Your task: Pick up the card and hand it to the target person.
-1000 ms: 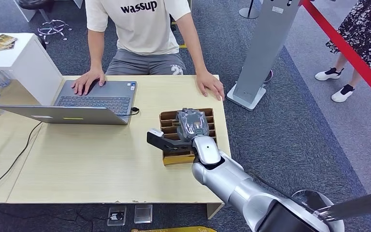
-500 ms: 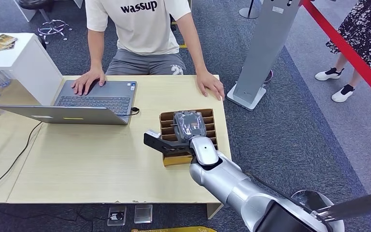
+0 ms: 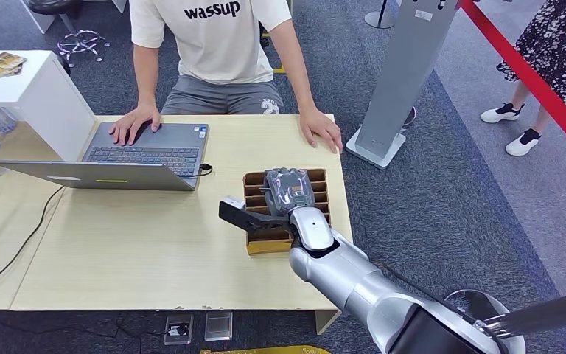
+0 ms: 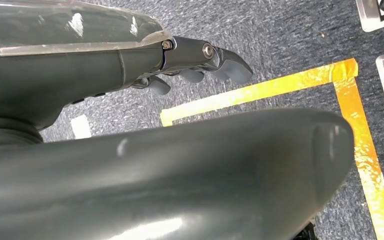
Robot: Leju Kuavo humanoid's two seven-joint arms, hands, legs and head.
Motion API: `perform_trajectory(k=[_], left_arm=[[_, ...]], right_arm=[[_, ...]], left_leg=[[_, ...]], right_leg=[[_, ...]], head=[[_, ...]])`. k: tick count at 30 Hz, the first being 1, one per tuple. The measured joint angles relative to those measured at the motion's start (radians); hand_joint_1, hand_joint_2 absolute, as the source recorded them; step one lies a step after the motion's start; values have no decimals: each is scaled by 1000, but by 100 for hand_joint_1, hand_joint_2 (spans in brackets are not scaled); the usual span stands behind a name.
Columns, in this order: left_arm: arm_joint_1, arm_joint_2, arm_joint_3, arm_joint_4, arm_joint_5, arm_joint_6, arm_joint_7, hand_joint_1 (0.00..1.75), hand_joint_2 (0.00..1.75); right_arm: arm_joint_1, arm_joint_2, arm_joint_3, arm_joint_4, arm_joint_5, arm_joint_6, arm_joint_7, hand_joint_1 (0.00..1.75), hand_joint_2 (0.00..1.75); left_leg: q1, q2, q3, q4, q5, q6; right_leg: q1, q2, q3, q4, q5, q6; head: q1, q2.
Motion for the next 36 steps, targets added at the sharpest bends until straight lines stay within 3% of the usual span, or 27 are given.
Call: perform_trajectory(k=[11,15,21,36], left_arm=[[1,0,0,0,7,9,4,0,0],[4,0,0,0,16,10,5,0,0],[11,3,0,0,23,10,8,0,0],[13,5,0,0,22,8,20,0,0]], right_arm=[[-13,-1,7,-3,-42,4,5,154,175],[-26,-17,5,-58,-85,66,51,154,175],[-62,-75,1,-211,-154,231,160,154,175],[-85,-232,-25,-671,-228,373,260,154,175]], left_leg=[[0,0,0,0,0,0],[0,0,0,0,0,0],[0,0,0,0,0,0],[0,1,0,1,0,0]], right_leg=[[0,0,0,0,0,0],[0,0,0,0,0,0],[0,0,0,0,0,0],[0,1,-1,0,1,-1]], head=[[0,0],[0,0],[0,0],[0,0]])
